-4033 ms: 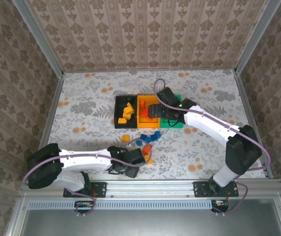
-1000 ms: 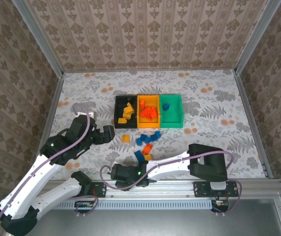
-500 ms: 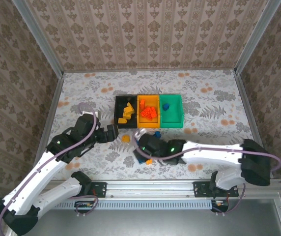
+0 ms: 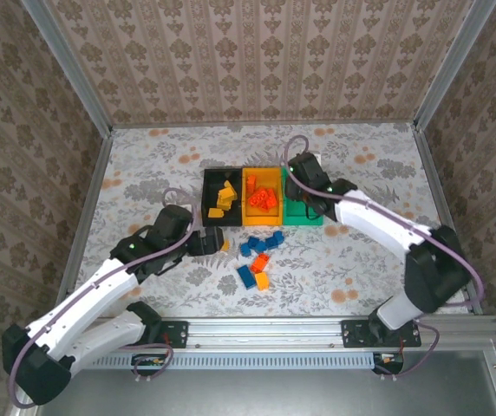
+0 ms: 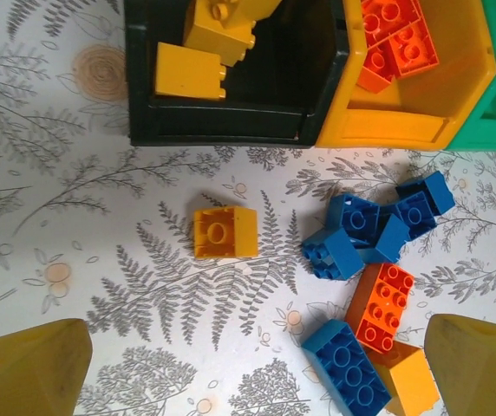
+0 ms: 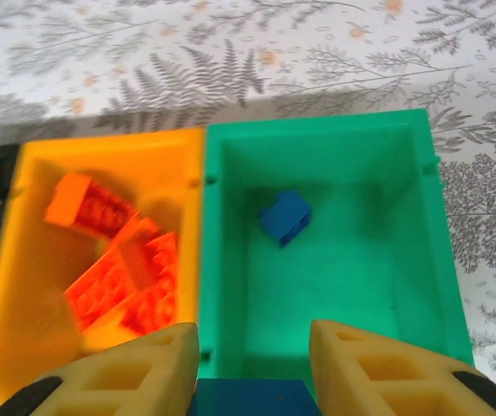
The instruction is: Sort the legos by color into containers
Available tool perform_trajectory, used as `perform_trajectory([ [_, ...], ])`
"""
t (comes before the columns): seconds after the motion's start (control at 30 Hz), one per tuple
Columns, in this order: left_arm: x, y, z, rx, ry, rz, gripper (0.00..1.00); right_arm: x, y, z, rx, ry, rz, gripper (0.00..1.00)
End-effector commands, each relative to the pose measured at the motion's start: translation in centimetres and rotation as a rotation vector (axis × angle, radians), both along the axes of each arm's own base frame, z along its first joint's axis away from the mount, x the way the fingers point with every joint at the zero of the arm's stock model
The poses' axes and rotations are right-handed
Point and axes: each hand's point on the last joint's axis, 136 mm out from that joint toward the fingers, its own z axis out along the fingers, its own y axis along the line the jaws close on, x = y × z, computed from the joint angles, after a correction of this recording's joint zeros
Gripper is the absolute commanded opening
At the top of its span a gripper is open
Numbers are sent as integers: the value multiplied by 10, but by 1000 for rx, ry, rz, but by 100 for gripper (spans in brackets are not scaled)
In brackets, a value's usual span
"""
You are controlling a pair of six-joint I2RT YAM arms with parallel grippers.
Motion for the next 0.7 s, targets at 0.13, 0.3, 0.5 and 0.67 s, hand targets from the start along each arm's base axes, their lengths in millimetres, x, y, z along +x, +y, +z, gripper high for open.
perform_trajectory([
  [0.13,7,-14,-4,-57,8,-12,100,29,-4,-8,-26,63,-49,67],
  [0.3,8,-13,-1,-53,-3,-10,100,13,14,17,20,28,23,78],
  [0.5,7,2,8,-28,-46,28,100,-59,64,17,31,85,255,75],
  [0.67,2,23,16,17,-82,71,100,-134,112,-16,4,240,499,71],
])
